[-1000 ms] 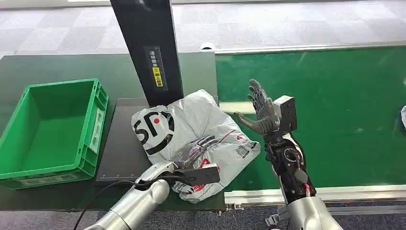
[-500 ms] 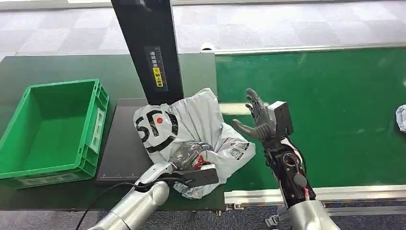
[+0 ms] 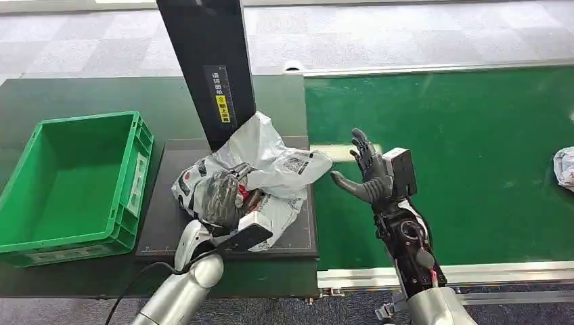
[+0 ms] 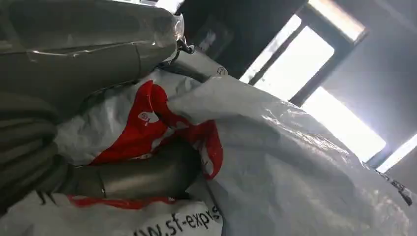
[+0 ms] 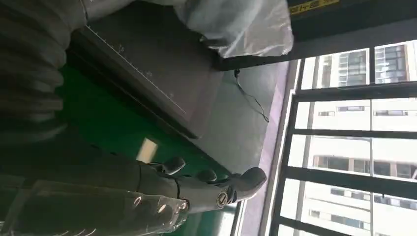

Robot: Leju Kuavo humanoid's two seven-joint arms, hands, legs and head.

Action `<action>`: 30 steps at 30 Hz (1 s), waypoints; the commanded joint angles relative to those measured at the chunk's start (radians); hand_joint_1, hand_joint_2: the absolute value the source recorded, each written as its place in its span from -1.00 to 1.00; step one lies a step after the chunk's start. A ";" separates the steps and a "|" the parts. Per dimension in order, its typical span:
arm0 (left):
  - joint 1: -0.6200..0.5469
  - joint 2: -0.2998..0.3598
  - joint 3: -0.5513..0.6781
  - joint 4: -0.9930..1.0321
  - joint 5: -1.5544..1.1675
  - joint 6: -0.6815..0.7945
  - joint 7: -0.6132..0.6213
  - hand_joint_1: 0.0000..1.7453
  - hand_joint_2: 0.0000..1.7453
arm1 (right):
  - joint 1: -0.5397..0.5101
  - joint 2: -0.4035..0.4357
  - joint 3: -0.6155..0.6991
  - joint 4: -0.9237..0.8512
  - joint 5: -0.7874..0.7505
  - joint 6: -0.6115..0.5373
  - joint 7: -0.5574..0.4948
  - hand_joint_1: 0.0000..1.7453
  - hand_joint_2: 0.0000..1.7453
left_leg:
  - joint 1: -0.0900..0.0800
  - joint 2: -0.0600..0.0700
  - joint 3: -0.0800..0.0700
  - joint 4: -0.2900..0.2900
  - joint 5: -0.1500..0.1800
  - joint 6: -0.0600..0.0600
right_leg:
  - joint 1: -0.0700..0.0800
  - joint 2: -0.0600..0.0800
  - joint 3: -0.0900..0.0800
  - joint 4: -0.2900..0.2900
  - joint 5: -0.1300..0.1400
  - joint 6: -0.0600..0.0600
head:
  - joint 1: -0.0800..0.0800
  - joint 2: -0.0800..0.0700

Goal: Moved the parcel from conveyor to table for the left to box.

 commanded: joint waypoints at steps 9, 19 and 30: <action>0.061 -0.143 0.392 -0.334 -0.345 0.187 -0.210 1.00 1.00 | -0.005 -0.012 0.018 0.007 -0.036 -0.005 -0.011 -1.00 1.00 | 0.000 0.002 0.001 0.000 -0.001 0.000 | 0.000 0.000 0.001 0.000 0.000 0.000 | 0.000 0.000; -0.177 0.030 0.503 0.061 -0.415 0.187 0.189 1.00 1.00 | -0.009 -0.006 0.041 0.036 -0.031 -0.006 -0.012 -1.00 1.00 | 0.000 -0.001 0.003 -0.002 0.001 -0.001 | 0.000 -0.002 0.002 -0.001 0.000 0.000 | 0.000 0.000; -0.354 0.182 0.539 0.533 -0.510 -0.004 0.621 1.00 1.00 | -0.011 0.016 0.036 0.072 0.005 -0.002 -0.005 -1.00 1.00 | 0.000 0.003 0.005 -0.003 0.001 -0.002 | 0.001 0.001 0.004 -0.002 0.000 0.000 | 0.000 0.000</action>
